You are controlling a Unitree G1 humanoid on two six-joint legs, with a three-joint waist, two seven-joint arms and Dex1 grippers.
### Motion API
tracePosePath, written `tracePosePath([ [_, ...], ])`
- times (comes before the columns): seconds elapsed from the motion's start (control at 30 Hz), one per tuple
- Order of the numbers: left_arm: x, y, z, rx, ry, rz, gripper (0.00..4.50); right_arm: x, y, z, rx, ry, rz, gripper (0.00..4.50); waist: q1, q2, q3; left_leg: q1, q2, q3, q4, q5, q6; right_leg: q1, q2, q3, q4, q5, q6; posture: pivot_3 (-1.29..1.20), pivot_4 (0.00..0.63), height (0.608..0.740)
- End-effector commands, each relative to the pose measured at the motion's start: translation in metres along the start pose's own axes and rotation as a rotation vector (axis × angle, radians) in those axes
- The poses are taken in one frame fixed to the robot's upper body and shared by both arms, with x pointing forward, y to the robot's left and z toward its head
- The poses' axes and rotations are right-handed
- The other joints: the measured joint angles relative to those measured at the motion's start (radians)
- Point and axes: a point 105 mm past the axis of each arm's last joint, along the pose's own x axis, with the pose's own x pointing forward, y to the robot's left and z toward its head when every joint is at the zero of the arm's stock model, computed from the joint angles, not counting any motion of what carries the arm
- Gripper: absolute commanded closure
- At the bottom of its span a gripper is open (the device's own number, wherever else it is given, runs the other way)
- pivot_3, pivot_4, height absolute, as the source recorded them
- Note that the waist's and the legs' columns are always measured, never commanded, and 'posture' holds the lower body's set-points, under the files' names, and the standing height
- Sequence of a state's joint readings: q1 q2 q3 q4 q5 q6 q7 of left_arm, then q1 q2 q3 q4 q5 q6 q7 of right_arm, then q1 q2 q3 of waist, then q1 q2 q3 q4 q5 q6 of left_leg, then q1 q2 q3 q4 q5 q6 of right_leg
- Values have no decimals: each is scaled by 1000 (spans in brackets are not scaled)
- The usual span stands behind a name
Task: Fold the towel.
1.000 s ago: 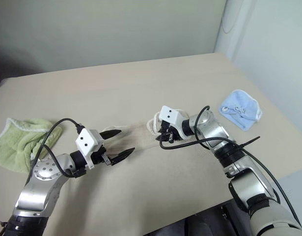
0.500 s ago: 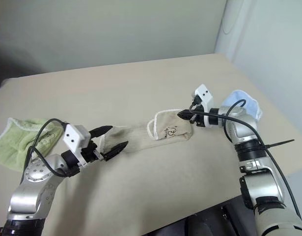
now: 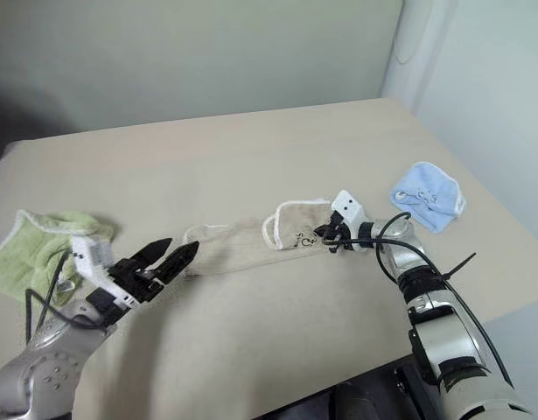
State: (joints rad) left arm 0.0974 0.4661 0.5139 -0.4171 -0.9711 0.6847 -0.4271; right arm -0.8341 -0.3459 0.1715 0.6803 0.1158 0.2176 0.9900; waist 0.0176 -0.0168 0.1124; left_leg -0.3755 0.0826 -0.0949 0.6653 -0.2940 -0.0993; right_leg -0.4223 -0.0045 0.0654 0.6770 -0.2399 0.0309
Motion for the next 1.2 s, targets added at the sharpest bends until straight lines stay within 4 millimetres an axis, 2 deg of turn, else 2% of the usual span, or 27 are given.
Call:
tracePosePath([
  [0.03,-18,-15,4,-143,-33,-12,0,-18,-5,42,-45,-150,11,4476,-1,1,0,0,0,1,0,0,0,0,1,0,0,-1,-1,0,150,740],
  [0.27,-40,-1,-22,-372,78,141,0,-27,-14,71,-81,-234,-34,4476,0,1,1,3,1,1,-2,1,-1,0,3,4,0,-2,-4,0,150,740],
  [0.4,-35,14,-31,-498,98,241,0,-25,-15,72,-84,-242,-41,4476,4,1,1,5,0,2,-2,1,-1,1,7,16,0,-2,-4,0,150,740],
  [0.67,20,9,-46,-517,199,204,0,-24,-16,77,-71,-279,-70,4476,22,3,2,9,-1,6,-2,1,-1,2,7,18,0,-2,-4,0,150,740],
  [0.9,46,23,-57,-542,269,243,0,-28,-18,90,-78,-327,-99,4476,42,4,2,10,-6,6,-1,1,-1,4,6,18,1,-2,-3,0,150,740],
  [1.0,49,22,-52,-541,251,229,969,-32,-18,93,-89,-340,-114,4500,42,4,2,11,-9,5,-1,1,-1,6,5,19,1,-3,-5,0,150,740],
  [1.2,50,20,-41,-535,198,213,3194,-33,-23,96,-86,-355,-140,4500,40,4,3,11,-10,5,-1,1,-1,4,4,21,0,-3,-6,0,150,740],
])
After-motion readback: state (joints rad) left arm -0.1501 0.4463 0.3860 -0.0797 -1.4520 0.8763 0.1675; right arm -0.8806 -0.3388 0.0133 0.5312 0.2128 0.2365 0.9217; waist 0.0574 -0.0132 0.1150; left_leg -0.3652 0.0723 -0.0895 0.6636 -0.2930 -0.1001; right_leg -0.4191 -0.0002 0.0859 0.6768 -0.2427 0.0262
